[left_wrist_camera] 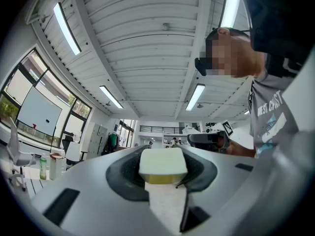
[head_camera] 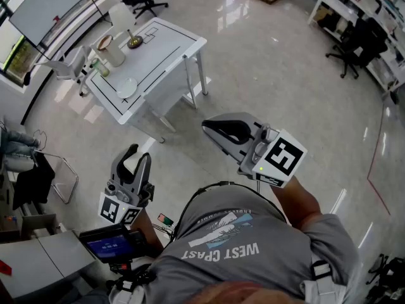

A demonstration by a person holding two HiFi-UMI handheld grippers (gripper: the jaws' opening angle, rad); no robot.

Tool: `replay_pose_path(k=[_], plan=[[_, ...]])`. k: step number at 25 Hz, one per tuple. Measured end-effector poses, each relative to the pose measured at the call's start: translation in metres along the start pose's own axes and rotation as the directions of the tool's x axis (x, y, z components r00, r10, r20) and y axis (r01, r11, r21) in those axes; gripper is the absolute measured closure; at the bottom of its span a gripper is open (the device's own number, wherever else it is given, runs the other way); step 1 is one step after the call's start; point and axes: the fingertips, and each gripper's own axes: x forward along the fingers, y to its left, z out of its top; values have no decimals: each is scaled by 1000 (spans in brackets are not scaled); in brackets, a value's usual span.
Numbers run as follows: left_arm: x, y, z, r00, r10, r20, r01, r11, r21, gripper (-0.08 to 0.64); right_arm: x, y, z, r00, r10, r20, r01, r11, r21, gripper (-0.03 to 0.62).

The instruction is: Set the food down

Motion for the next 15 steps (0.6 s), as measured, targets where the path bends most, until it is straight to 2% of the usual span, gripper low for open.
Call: replay_pose_path(k=[6, 11, 15], plan=[[12, -22, -7, 1000, 0, -5, 0, 1000, -4, 407, -26, -1, 0, 1000, 5, 0, -5, 1000, 1, 586], [15, -22, -8, 1000, -5, -10, 5, 1000, -8, 407, -26, -2, 2, 1000, 3, 7, -3, 1000, 6, 586], [42, -51, -9, 1000, 7, -2, -7, 1000, 10, 407, -64, -12, 9, 998, 23, 54, -26, 999, 42, 584]])
